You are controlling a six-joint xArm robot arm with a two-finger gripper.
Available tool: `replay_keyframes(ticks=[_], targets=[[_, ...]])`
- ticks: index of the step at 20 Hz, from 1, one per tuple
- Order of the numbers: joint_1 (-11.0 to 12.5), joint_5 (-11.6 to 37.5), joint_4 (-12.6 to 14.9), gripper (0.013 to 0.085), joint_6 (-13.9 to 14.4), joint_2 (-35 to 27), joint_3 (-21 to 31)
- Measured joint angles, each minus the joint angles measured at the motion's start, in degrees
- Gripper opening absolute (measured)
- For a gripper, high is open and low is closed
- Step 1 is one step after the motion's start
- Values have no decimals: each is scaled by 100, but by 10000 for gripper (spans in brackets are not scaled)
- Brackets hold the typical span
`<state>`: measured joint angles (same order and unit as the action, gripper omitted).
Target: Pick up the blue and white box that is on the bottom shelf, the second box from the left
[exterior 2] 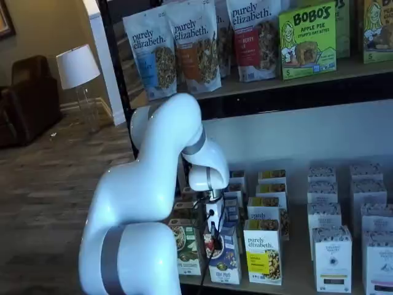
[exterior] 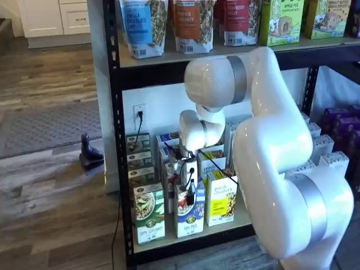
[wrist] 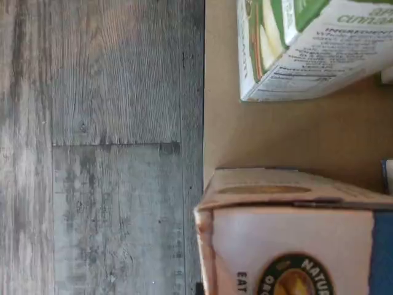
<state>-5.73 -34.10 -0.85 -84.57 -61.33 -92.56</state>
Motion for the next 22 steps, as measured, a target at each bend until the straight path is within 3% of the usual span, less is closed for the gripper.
replay_keyframes(ticks=[12, 22], targets=[[5, 165, 196, 530, 163, 283, 428], [-88, 274, 199, 530, 260, 1053, 1411]])
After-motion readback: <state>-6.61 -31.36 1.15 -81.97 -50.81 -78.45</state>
